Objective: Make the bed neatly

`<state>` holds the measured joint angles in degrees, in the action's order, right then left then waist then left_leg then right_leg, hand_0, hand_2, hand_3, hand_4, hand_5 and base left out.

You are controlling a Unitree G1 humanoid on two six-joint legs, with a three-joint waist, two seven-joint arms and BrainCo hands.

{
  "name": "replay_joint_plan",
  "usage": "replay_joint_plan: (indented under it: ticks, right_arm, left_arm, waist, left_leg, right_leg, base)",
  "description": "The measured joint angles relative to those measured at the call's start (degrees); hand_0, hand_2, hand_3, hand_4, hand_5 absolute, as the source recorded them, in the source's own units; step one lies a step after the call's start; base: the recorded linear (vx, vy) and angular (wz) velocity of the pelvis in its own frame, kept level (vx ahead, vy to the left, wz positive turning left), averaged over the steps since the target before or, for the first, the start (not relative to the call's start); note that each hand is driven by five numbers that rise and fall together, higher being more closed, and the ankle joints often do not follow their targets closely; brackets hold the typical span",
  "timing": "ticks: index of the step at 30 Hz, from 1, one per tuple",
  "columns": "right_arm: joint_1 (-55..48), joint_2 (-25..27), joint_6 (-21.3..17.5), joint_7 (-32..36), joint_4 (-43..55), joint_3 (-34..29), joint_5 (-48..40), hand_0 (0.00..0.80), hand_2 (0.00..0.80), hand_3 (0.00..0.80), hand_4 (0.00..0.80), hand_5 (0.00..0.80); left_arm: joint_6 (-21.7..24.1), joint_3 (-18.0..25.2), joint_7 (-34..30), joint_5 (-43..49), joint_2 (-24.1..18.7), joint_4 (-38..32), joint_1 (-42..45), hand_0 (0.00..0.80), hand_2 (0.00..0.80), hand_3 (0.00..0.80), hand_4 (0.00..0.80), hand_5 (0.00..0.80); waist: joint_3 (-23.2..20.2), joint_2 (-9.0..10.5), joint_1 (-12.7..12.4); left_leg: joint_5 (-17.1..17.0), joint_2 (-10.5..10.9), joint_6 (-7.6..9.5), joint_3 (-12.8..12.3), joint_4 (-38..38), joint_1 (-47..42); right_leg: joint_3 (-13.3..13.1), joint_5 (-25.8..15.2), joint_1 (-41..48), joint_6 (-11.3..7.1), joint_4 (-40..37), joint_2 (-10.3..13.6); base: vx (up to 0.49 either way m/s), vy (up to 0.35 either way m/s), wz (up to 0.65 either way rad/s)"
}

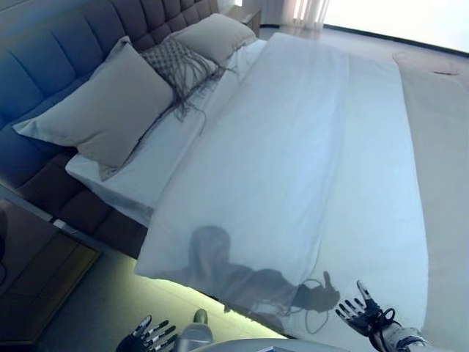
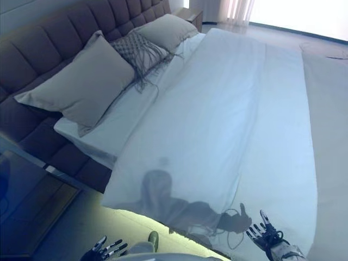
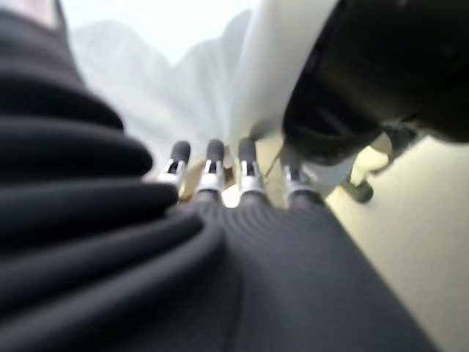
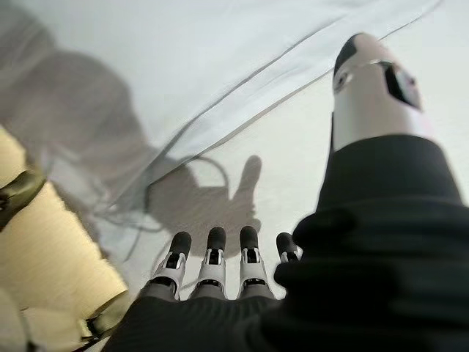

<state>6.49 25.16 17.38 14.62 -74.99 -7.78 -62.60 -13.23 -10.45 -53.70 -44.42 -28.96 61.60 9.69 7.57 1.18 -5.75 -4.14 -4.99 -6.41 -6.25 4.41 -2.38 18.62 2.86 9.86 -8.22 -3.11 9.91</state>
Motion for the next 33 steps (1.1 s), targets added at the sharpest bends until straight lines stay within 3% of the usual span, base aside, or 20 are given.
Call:
replay_joint_plan:
  ticks: [7, 9, 11, 14, 15, 18, 21, 27, 33]
  right_arm:
    - [1.21, -2.75, -0.78, 0.07, 2.44, 4.43, 0.07, 0.0, 0.0, 0.0, 0.0, 0.0]
    - [1.46, -3.76, -0.85, 0.05, 2.46, 5.58, 0.06, 0.0, 0.0, 0.0, 0.0, 0.0]
    - [2.14, -5.62, -0.87, 0.12, 2.59, 6.67, -0.03, 0.0, 0.0, 0.0, 0.0, 0.0]
    - [4.37, -8.05, -0.86, 0.52, 2.96, 7.91, -0.08, 0.0, 0.0, 0.0, 0.0, 0.0]
    - [4.47, -8.11, -0.87, 0.53, 2.92, 8.23, -0.08, 0.0, 0.0, 0.0, 0.0, 0.0]
    - [4.51, -7.42, -0.87, 0.61, 2.83, 8.45, -0.06, 0.0, 0.0, 0.0, 0.0, 0.0]
    - [4.54, -6.97, -0.99, 1.09, 2.8, 8.61, -0.06, 0.0, 0.0, 0.0, 0.0, 0.0]
    - [5.28, -7.15, -2.11, 2.7, 2.98, 9.0, -0.08, 0.0, 0.0, 0.0, 0.0, 0.0]
    - [6.0, -7.32, -2.09, 5.01, 3.86, 10.85, -0.06, 0.0, 0.0, 0.0, 0.0, 0.0]
  left_arm:
    - [1.51, -4.1, 8.74, -5.48, -1.86, -2.21, -3.1, 0.0, 0.0, 0.0, 0.0, 0.0]
    - [4.43, -1.82, 10.42, -12.69, -0.17, -5.87, -9.12, 0.0, 0.0, 0.0, 0.0, 0.0]
    - [6.89, -1.19, 11.73, -17.15, 1.95, -9.33, -18.95, 0.0, 0.0, 0.0, 0.0, 0.0]
    - [9.21, 0.7, 14.06, -20.92, 1.77, -10.56, -33.93, 0.0, 0.0, 0.0, 0.0, 0.0]
    - [9.87, 0.94, 14.82, -22.12, 1.74, -10.58, -37.2, 0.0, 0.0, 0.0, 0.0, 0.0]
    - [11.04, 2.05, 16.47, -24.09, 2.05, -10.82, -43.68, 0.0, 0.0, 0.0, 0.0, 0.0]
    - [11.77, 4.12, 17.59, -25.14, 2.05, -10.84, -44.77, 0.0, 0.0, 0.0, 0.0, 0.0]
    - [13.71, 4.99, 19.98, -29.08, 1.53, -10.92, -45.97, 0.0, 0.0, 0.0, 0.0, 0.0]
    - [16.87, 6.16, 23.21, -33.62, -0.43, -10.77, -47.09, 0.0, 0.0, 0.0, 0.0, 0.0]
  waist:
    - [3.3, 1.75, 1.35]
    - [5.01, 3.06, 1.88]
    - [6.92, 5.76, 2.42]
    - [8.89, 9.42, 5.16]
    - [9.15, 9.84, 6.34]
    - [11.81, 8.68, 7.59]
    - [14.53, 6.89, 8.77]
    - [15.9, 9.1, 9.52]
    - [16.04, 9.3, 9.29]
  left_leg:
    - [0.09, -1.88, -0.13, -3.81, -1.39, 2.37]
    - [-0.02, -2.78, -0.32, -3.87, -2.3, 4.14]
    - [0.3, -3.89, -0.83, -4.43, -4.15, 5.53]
    - [1.02, -5.76, -1.32, -4.86, -8.5, 10.13]
    - [1.5, -6.15, -1.31, -4.82, -9.99, 11.6]
    - [4.21, -7.78, -1.44, -5.19, -15.66, 14.28]
    - [5.78, -8.85, -1.5, -4.74, -19.55, 17.04]
    - [7.02, -9.26, -0.97, -4.47, -22.8, 19.31]
    - [8.18, -9.3, -0.51, -3.43, -25.74, 21.48]
  right_leg:
    - [-4.81, -0.84, -5.62, 0.95, 2.01, -1.12]
    - [-5.04, -1.41, -7.04, 1.51, 2.3, -1.9]
    - [-6.05, -1.76, -8.73, 2.05, 3.17, -2.67]
    - [-7.46, -2.29, -12.84, 2.8, 5.25, -3.93]
    - [-7.7, -2.34, -14.01, 2.92, 5.87, -4.14]
    - [-8.25, -2.39, -15.75, 3.19, 7.68, -4.81]
    - [-8.59, -2.15, -17.52, 3.6, 9.3, -5.42]
    - [-8.76, -1.85, -19.46, 3.77, 11.35, -5.32]
    - [-8.68, -1.58, -20.5, 3.42, 12.65, -4.96]
  base:
    - [-0.071, -0.065, -0.32]
    - [-0.065, -0.087, -0.06]
    - [-0.087, -0.088, -0.26]
    - [-0.096, -0.067, -0.28]
    - [-0.072, -0.035, -0.21]
    - [-0.057, -0.033, -0.24]
    - [-0.048, -0.019, -0.09]
    - [0.025, 0.008, -0.02]
    - [-0.011, 0.018, 0.02]
